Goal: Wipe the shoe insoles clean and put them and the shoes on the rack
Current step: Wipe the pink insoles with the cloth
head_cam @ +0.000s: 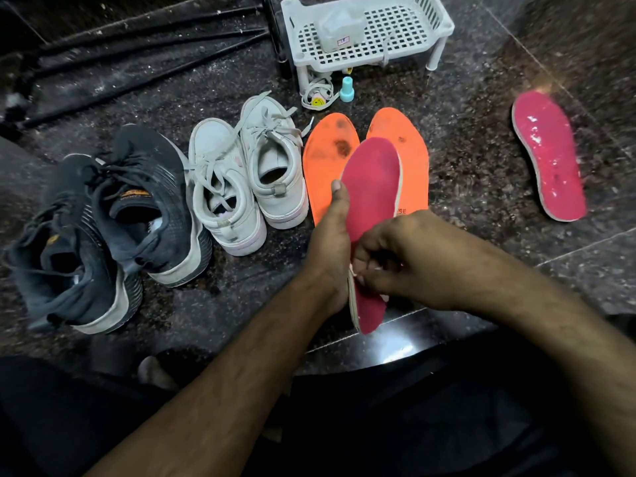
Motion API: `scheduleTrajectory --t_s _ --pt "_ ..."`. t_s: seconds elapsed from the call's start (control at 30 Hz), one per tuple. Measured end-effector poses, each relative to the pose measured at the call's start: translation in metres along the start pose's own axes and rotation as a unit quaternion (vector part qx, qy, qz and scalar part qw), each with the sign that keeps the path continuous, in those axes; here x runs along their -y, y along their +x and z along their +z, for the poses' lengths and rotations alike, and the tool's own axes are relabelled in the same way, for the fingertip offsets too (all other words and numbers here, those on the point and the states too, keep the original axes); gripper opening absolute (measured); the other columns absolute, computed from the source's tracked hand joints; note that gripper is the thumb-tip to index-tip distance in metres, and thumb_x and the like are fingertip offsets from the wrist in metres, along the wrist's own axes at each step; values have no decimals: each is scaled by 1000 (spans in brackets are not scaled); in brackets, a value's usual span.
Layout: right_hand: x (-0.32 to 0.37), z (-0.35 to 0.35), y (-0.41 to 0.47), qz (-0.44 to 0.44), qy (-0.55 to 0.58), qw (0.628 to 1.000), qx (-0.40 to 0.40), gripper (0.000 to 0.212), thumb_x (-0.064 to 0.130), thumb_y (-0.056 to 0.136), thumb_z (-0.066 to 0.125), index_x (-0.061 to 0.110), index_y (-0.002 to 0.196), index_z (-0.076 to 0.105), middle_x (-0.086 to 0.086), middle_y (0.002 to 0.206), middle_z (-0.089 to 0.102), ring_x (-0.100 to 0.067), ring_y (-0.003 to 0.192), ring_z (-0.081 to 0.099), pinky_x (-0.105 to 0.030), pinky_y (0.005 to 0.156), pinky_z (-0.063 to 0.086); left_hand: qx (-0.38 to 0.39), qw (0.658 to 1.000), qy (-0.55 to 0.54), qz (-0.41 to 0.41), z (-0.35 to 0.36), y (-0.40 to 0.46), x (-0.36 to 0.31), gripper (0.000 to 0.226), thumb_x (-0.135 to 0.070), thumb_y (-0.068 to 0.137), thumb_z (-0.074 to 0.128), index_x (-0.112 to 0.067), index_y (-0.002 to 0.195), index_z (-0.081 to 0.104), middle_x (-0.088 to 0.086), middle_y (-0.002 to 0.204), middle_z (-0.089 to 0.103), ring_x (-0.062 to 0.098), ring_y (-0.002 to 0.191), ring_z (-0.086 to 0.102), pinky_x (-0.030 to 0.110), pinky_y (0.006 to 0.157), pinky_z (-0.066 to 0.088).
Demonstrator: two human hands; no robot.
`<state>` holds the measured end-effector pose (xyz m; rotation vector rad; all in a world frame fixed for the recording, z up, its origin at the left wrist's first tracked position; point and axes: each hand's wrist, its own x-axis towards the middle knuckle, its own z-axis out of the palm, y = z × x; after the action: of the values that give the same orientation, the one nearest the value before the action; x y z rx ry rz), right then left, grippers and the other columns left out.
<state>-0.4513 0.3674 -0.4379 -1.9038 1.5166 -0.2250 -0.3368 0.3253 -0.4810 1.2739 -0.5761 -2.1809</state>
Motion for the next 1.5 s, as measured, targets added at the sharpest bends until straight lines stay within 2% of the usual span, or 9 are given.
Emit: scheduleTrajectory --t_s 0.17,0.33,0.57,0.67,0.8,0.97,1.23,1.37,1.5 --pt "-23 -10 3 55 -85 988 -116 23 51 75 56 35 88 67 11 73 65 -12 70 64 -37 66 57 78 993 81 -41 2 -3 3 75 -74 96 19 -17 101 67 7 71 69 23 52 66 33 42 53" --pt "-41 -28 4 94 -101 960 -243 14 38 80 65 27 86 69 5 83 66 -19 78 64 -39 74 55 152 981 103 -68 5 -6 12 82 -77 93 7 -22 112 65 3 88 75 28 65 73 30 44 53" --pt "-9 -2 2 2 -68 997 -25 8 27 80 64 27 85 70 11 73 67 -2 64 60 -28 66 52 37 998 46 -10 2 -1 4 72 -70 97 29 -15 77 70 4 63 66 17 49 62 27 46 54" --pt "-6 -5 0 4 -44 999 16 6 27 81 68 32 79 67 14 68 65 3 60 57 -15 60 45 25 1000 2 8 2 0 2 67 -68 99 31 -13 83 66 5 69 64 18 57 59 25 55 51" --pt "-24 -15 1 70 -116 988 -76 38 62 73 45 35 88 66 11 76 65 -12 72 63 -36 66 56 59 990 123 -31 1 0 4 81 -75 95 18 -13 109 68 9 74 70 26 56 67 34 47 54" --pt "-35 -25 2 95 -113 969 -200 20 46 82 64 27 86 70 6 80 67 -21 74 64 -40 71 56 90 985 146 -30 2 -3 7 88 -74 95 12 -11 137 56 6 89 74 29 65 71 30 43 53" --pt "-4 -3 -5 1 -12 998 64 10 15 77 72 24 82 74 12 67 68 1 61 61 -11 58 44 32 999 33 13 3 -2 6 66 -68 98 33 -11 101 66 7 75 66 16 55 61 22 51 53" --pt "-24 -14 2 38 -14 995 -88 3 25 81 74 26 81 72 11 65 68 3 58 59 -10 56 40 83 988 125 -47 4 -4 5 81 -77 93 13 -15 93 66 3 64 67 22 49 66 32 41 53" --pt "-28 -19 5 84 44 964 -248 4 31 84 71 27 82 70 13 65 68 5 59 61 -15 58 43 143 978 135 -62 6 -5 13 78 -79 90 3 -30 118 58 1 80 75 26 55 71 27 39 51"
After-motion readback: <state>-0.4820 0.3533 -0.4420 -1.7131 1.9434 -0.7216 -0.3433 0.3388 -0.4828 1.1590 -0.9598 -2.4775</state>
